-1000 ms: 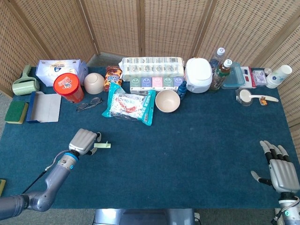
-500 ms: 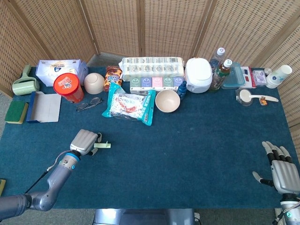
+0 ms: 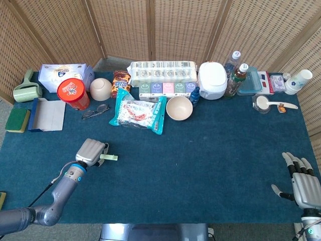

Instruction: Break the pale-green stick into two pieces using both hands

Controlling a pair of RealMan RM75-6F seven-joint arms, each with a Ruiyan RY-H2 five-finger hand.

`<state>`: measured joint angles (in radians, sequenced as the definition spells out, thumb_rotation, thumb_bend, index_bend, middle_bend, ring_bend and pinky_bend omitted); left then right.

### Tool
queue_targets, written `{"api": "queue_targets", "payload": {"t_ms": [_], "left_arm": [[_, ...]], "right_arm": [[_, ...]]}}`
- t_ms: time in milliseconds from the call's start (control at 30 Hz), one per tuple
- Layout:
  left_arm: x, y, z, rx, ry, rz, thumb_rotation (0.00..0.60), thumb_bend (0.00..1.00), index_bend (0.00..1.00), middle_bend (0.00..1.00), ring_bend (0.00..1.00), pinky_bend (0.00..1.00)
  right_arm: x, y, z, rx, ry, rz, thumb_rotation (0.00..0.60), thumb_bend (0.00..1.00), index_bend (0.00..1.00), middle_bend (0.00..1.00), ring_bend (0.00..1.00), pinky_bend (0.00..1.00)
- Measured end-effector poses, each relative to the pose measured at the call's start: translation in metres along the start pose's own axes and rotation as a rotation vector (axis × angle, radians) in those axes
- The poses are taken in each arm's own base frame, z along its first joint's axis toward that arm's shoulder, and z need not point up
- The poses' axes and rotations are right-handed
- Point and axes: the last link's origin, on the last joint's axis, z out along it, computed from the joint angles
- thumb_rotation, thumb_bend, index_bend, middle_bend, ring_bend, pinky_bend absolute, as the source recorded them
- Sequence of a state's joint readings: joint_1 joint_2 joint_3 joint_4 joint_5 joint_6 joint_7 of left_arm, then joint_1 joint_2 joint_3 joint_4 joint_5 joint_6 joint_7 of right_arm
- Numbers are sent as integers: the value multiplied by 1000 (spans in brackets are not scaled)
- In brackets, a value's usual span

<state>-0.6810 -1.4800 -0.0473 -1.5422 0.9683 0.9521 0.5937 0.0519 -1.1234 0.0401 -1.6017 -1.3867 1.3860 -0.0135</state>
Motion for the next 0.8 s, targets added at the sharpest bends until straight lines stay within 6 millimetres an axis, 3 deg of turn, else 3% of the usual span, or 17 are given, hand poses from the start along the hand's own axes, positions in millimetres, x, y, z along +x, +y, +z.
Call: {"api": "queue_targets", "payload": {"t_ms": [433,800], "left_arm": [[5,0,0,-7,11,10,600,364,647,1000,1000,1000],[40,-10,-12,-80,100,8,600,376,674,1000,1000,1000]], "right_arm": [[2,0,-1,-2,15,19,534,248,0,66,107,18],[4,-5,3,27,24,93,535,249,0,72,109,41]]}}
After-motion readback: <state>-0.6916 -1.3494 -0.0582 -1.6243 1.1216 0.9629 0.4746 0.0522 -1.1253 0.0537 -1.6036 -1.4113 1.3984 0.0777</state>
